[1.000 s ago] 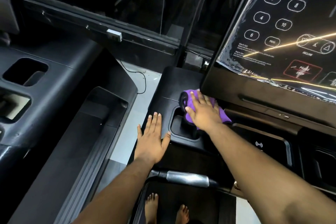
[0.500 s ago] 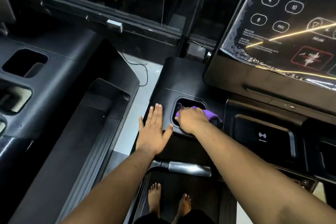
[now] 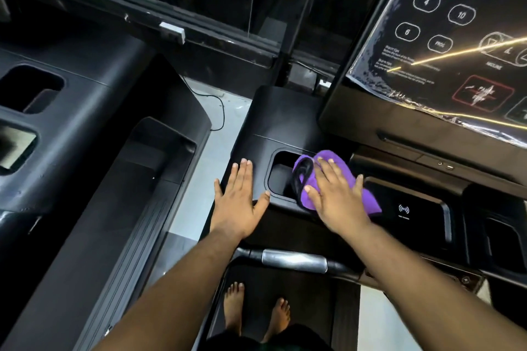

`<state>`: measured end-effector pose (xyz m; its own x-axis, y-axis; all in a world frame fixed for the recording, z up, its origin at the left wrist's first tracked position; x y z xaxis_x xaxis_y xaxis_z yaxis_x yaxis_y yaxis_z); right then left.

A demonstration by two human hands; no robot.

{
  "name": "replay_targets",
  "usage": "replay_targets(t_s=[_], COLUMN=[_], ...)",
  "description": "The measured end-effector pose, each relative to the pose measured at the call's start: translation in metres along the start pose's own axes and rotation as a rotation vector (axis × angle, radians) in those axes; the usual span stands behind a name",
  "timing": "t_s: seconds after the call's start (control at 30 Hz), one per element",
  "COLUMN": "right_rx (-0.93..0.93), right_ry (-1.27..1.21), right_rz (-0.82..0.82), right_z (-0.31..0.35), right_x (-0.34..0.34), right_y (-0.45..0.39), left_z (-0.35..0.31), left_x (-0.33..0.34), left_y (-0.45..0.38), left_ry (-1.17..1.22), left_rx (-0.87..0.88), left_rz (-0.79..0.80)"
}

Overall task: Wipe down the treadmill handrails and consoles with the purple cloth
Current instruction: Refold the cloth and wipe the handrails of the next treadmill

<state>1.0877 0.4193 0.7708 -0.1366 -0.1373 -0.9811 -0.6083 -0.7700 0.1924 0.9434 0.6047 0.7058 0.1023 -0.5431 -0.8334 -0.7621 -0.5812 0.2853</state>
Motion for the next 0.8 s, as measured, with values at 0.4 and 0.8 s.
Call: replay_targets(t_s=[0.4, 0.8], right_rx=[-0.042, -0.237], right_ry=[-0.099, -0.401], right_rz=[0.113, -0.206], right_z=[0.031, 0.061], right_x=[0.014, -0.02], right_y=[0.013, 0.053], left_z=[0.0, -0.028], left_x=[-0.002, -0.014], left_y=[0.001, 0.076], left_ry=[0.021, 0.283], left_rx=[0.004, -0.001], left_rz=[0.002, -0.103])
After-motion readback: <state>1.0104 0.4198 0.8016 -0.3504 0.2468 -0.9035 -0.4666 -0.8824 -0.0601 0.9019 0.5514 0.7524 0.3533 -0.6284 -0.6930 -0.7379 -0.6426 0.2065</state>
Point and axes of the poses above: each hand's wrist, its own y-axis away from the middle knuckle, its own x-axis out of the palm, z = x × y, the point moved 2 cm from there along -y, towards the middle knuckle, and after that the axes turned 12 degrees about -x, right-handed, at the moved point
